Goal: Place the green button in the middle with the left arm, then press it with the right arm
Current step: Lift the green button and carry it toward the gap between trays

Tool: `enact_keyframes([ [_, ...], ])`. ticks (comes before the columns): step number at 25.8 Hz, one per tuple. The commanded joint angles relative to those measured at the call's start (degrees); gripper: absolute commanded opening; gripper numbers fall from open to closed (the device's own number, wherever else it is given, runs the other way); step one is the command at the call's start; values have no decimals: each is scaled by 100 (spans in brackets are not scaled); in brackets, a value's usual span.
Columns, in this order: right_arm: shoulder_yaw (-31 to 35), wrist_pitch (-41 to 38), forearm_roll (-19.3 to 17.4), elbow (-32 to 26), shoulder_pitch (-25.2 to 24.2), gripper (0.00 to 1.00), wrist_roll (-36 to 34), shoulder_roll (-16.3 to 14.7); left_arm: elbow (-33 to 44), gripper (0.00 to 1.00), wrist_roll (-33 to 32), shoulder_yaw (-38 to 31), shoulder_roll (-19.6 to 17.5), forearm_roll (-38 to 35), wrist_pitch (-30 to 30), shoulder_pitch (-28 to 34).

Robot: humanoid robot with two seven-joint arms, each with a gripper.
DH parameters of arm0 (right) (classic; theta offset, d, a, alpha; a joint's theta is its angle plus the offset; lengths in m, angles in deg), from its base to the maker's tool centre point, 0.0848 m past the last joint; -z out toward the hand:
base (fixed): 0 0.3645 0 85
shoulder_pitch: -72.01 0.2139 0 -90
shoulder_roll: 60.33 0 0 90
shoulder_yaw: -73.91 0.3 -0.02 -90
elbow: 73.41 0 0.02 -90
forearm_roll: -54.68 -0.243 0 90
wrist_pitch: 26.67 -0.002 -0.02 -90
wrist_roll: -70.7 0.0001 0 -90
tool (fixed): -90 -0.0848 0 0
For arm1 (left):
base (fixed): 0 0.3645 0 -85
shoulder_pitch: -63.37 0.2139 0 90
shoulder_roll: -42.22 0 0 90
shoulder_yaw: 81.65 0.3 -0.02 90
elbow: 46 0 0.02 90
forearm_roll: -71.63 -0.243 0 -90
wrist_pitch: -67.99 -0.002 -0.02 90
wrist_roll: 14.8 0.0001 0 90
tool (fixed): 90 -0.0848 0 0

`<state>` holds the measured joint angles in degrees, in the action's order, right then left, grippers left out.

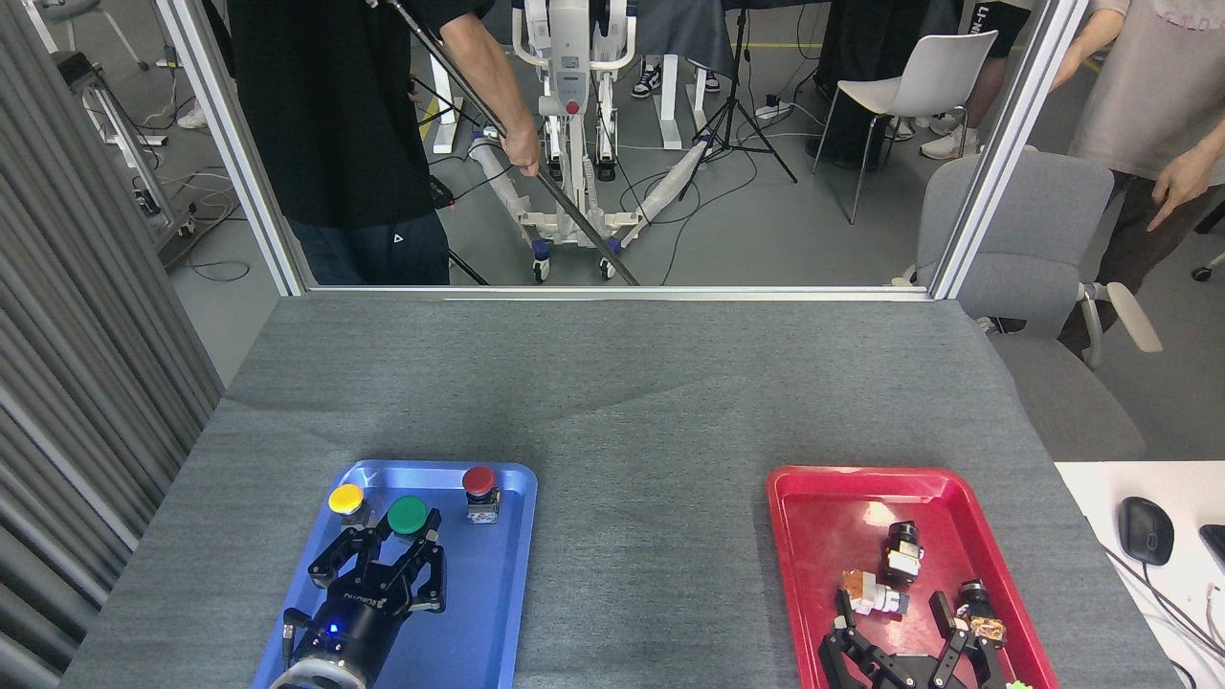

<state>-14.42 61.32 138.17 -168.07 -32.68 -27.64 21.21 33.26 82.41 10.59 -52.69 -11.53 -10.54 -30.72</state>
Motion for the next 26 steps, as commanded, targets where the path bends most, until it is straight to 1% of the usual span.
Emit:
enact_keyframes([
  [1,0,0,0,0,1,100,-1,3,178,15,-10,479,166,2,31,-39],
  [4,0,0,0,0,1,100,-1,12,-95,15,-10,1191,500,-51,22,-575],
  [8,0,0,0,0,-8,100,-1,12,-1167,15,-18,2025,772,-86,-31,-1392],
  [11,0,0,0,0,1,100,-1,12,-2011,15,17,2201,1115,-95,-31,-1770],
  [13,0,0,0,0,-8,100,-1,3,-2301,15,17,2245,1238,-103,-4,-1920],
  [17,0,0,0,0,-8,100,-1,3,-2345,15,34,2500,1264,-95,-48,-2034],
  [23,0,0,0,0,-8,100,-1,21,-2433,15,52,2570,1264,-86,-154,-2043],
  [26,0,0,-9,0,-16,100,-10,-6,-2503,15,52,2720,1264,-68,-189,-2113],
])
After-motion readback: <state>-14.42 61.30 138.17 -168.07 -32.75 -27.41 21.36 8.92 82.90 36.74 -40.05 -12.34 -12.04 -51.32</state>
